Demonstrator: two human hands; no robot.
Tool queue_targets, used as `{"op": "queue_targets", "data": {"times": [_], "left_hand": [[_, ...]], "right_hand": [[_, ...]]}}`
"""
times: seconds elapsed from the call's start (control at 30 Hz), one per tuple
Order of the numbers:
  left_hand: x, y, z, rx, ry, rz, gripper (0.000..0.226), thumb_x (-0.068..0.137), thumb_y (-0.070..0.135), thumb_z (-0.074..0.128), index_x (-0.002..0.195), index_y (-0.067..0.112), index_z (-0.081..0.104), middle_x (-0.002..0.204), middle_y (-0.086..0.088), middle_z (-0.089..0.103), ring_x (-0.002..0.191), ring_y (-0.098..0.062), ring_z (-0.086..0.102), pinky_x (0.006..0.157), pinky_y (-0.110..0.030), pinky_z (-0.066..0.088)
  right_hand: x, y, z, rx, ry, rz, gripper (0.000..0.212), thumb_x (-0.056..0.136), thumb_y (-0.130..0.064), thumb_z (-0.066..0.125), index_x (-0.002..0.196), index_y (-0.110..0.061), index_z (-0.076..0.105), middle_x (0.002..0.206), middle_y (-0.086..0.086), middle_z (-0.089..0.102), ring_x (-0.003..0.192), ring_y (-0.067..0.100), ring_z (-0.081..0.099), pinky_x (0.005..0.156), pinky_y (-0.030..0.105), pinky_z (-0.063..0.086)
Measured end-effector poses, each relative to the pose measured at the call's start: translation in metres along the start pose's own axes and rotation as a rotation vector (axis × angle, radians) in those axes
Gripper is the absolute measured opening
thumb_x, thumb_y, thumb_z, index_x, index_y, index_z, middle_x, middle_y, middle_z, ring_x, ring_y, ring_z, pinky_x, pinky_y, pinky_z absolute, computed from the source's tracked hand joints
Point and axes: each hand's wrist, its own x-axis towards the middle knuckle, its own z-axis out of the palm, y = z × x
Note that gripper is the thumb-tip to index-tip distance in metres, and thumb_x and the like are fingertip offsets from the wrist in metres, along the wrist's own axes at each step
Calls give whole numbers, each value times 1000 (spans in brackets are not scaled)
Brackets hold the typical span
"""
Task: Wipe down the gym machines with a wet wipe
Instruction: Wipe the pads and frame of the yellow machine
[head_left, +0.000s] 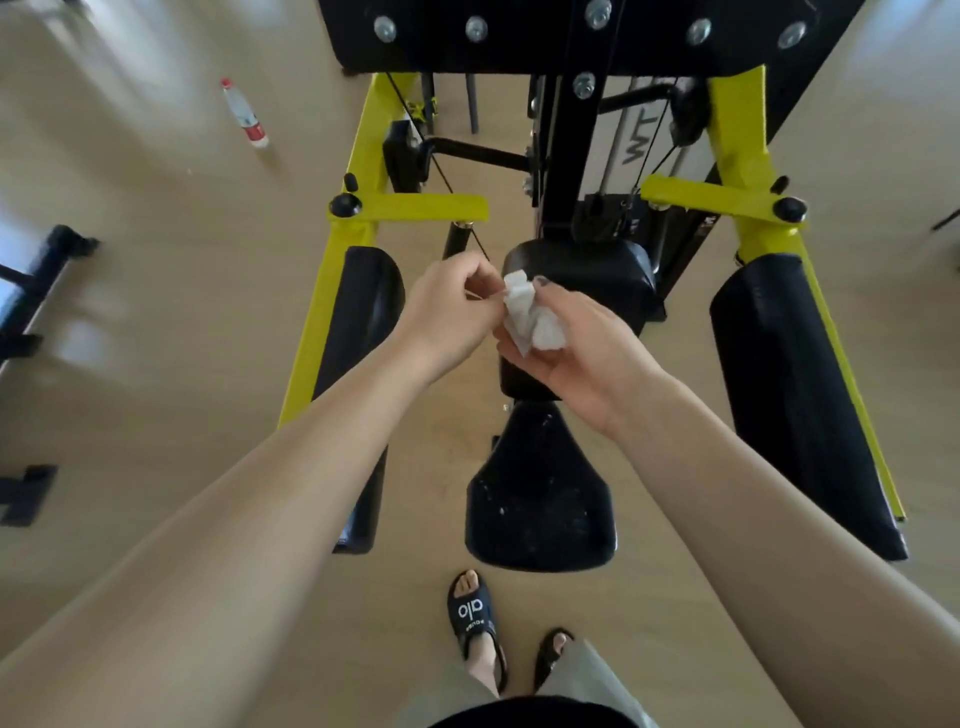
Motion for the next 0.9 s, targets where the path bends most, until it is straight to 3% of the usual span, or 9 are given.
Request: {"op": "queue_targets", "data": {"times": [0.13,0.27,0.43,0.53,0.67,0.77,0.9], "left_hand": [[-31,8,37,-194,-96,-161,8,97,21,59,104,19,62,104,-3,69,98,-16,67,87,-38,60],[-73,0,77,-317,-230,-216,26,100,40,59,118,22,61,113,3,66,104,-9,67,88,-27,60],[-107,-32,113,-270,-167,-289,12,99,23,63,108,15,63,107,-5,69,97,-15,69,75,-24,61],[-118,-43,126,-253,-199,-341,11,98,22,62,104,13,62,103,-8,69,95,-20,71,79,-31,62],[-127,-69,141,-225,-216,-343,5,97,20,62,99,17,64,98,-11,69,92,-26,70,87,-46,59],[-131,-100,153,-281,-276,-343,8,100,19,60,104,17,66,99,-7,71,91,-19,73,86,-41,61],[-132,-157,172,-228,-175,-375,28,104,24,50,131,24,57,118,5,66,102,-10,67,94,-35,56]], "right_hand": [[-20,20,-40,-56,81,24,23,102,-18,60,119,-3,62,121,15,69,111,27,71,97,45,58],[-32,52,-76,-246,188,67,19,102,-29,60,113,-13,64,112,9,71,106,24,70,99,44,57],[-42,93,-103,-288,307,113,12,98,-30,65,99,-20,70,99,6,75,101,24,71,101,46,54],[-46,114,-116,-299,365,78,18,97,-33,64,101,-16,68,99,9,76,100,28,72,98,47,56],[-46,143,-138,-132,255,133,21,96,-21,69,111,-9,60,107,14,74,100,27,74,92,41,60],[-32,171,-155,-101,181,153,23,95,-8,67,118,-4,65,112,18,74,100,27,74,86,36,61],[-2,215,-180,-335,503,29,19,88,-9,65,103,-17,74,94,4,76,88,22,72,76,32,60]]}}
